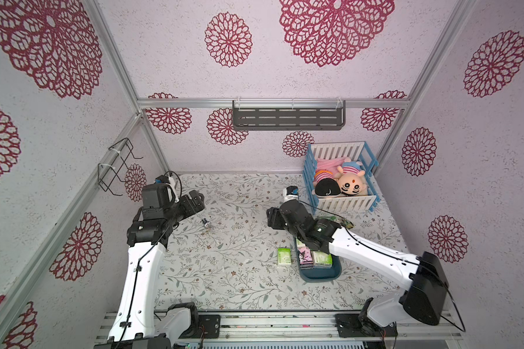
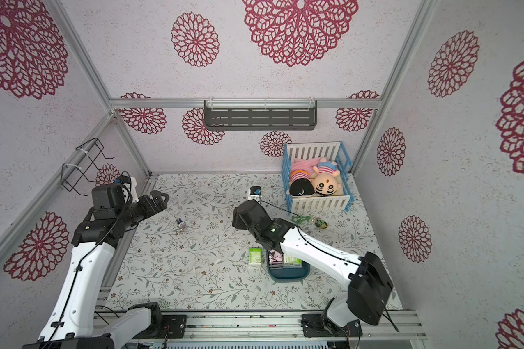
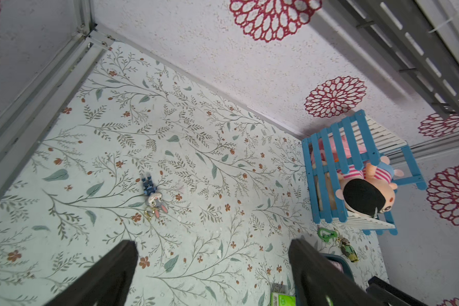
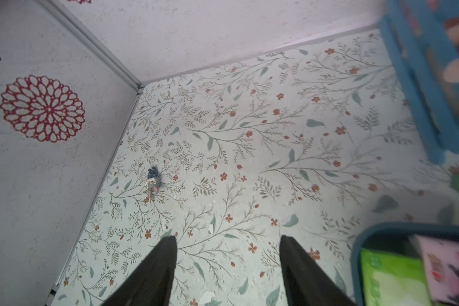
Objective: Put the pocket tissues into the storage box
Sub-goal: Pick up the pocket tissues from the center of the board.
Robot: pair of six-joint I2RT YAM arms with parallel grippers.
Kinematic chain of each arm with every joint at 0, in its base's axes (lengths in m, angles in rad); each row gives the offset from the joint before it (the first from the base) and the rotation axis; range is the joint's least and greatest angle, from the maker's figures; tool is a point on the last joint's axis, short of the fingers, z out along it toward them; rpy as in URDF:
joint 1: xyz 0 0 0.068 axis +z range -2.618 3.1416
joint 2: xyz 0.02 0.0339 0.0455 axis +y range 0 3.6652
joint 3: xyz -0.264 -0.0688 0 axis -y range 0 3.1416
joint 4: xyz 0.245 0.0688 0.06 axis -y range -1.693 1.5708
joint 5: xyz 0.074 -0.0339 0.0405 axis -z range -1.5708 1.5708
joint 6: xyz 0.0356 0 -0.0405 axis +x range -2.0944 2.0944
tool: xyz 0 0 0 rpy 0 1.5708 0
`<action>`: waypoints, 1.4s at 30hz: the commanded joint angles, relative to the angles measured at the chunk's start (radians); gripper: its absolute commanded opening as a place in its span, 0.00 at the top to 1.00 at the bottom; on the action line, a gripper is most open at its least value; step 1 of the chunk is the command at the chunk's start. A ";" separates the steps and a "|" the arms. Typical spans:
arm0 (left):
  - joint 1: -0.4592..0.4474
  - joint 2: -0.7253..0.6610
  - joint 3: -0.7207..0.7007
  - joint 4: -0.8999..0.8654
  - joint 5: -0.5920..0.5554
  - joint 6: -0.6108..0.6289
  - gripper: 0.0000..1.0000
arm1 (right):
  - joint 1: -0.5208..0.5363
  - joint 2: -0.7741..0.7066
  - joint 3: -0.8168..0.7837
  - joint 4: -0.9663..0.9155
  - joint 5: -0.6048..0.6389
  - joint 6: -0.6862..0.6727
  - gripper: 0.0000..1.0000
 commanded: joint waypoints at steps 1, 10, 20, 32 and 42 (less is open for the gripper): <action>0.024 -0.015 -0.018 -0.038 -0.005 0.037 0.03 | 0.022 0.090 0.086 -0.005 -0.046 -0.141 0.32; 0.041 -0.018 -0.084 -0.002 0.072 0.004 0.03 | 0.031 0.186 0.103 -0.115 -0.087 -0.123 0.32; -0.162 0.027 -0.151 0.129 0.008 -0.036 0.03 | 0.035 0.179 -0.064 -0.138 -0.159 -0.053 0.32; -0.225 0.068 -0.160 0.198 -0.007 -0.079 0.03 | 0.089 0.173 -0.085 -0.345 -0.046 0.063 0.33; -0.227 0.065 -0.125 0.171 -0.019 -0.065 0.03 | 0.093 0.181 -0.121 -0.404 0.057 0.111 0.34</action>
